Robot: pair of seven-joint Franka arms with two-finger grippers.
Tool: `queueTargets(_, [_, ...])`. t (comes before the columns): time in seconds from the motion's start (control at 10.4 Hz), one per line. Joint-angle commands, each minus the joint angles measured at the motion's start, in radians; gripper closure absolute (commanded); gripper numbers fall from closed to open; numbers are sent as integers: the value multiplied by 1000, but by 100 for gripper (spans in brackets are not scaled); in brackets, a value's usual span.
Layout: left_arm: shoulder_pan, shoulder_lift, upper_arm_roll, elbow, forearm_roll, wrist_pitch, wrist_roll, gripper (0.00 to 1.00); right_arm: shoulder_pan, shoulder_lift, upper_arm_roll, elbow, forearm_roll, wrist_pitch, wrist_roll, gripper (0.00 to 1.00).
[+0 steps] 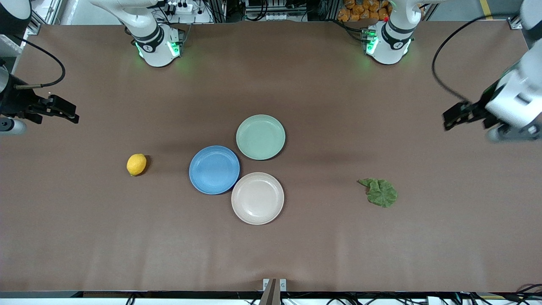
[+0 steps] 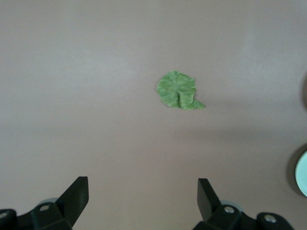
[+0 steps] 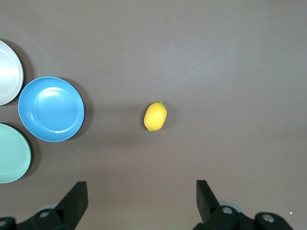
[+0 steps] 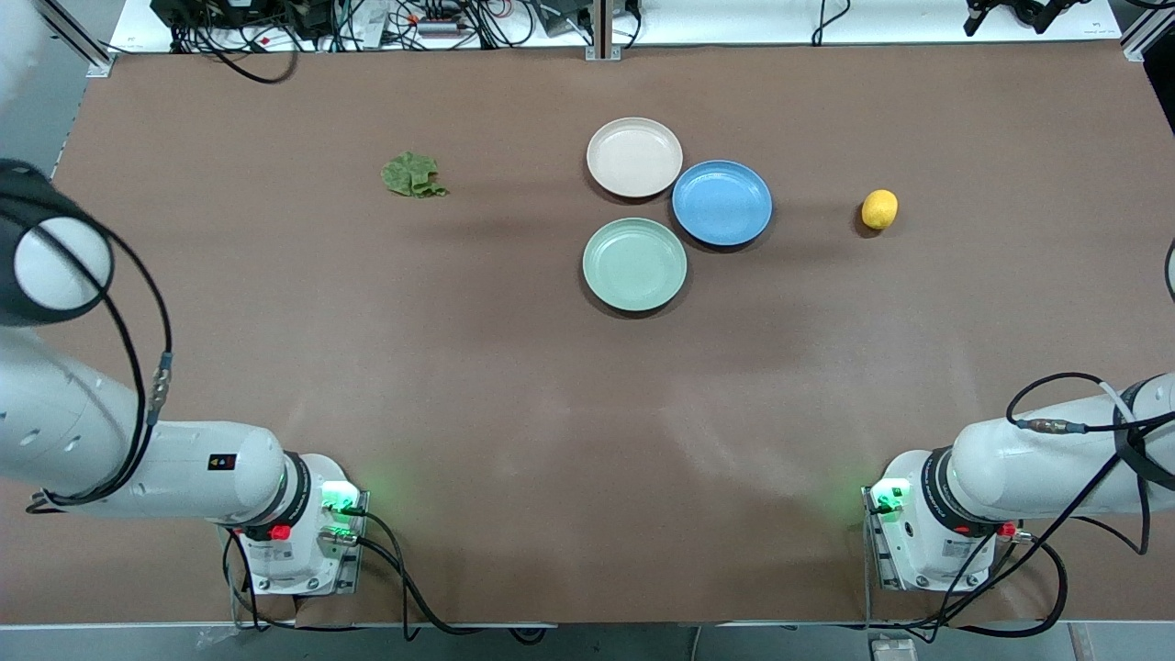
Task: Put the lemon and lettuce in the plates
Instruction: 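Reach the right gripper to the lemon while the left gripper reaches the lettuce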
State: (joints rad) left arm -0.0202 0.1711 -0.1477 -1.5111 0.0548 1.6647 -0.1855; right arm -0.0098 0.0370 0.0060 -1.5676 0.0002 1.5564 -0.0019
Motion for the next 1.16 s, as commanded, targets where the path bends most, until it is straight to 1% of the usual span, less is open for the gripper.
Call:
queueTargets(0.0, [-12,65,-4,-188,-20,291,-58,0,-30,26,8,-41,4,45,3,0])
queueTargets(0.19, [-30,199,-4,-192,-20,421,-71,0,-51,85,8,-112,4,137,3,0])
queueTargets(0.29, [-35,267,-4,-198,-21,505,-74,0,-65,140,8,-130,4,169,3,0])
queueTargets(0.48, [-66,378,-4,-196,-20,587,-75,0,-72,260,6,-144,3,252,11,0])
queueTargets(0.58, [-66,416,-4,-198,-18,610,-74,0,-68,312,8,-144,3,275,51,0])
queueTargets(0.77, [-63,488,-3,-199,-10,673,-74,0,-68,386,8,-144,3,325,135,0])
queueTargets(0.96, [-55,505,0,-201,-3,675,-68,0,-81,469,9,-144,21,362,233,0])
queueTargets(1.06, [-56,508,5,-201,-3,675,-68,18,-79,490,9,-144,49,375,264,0])
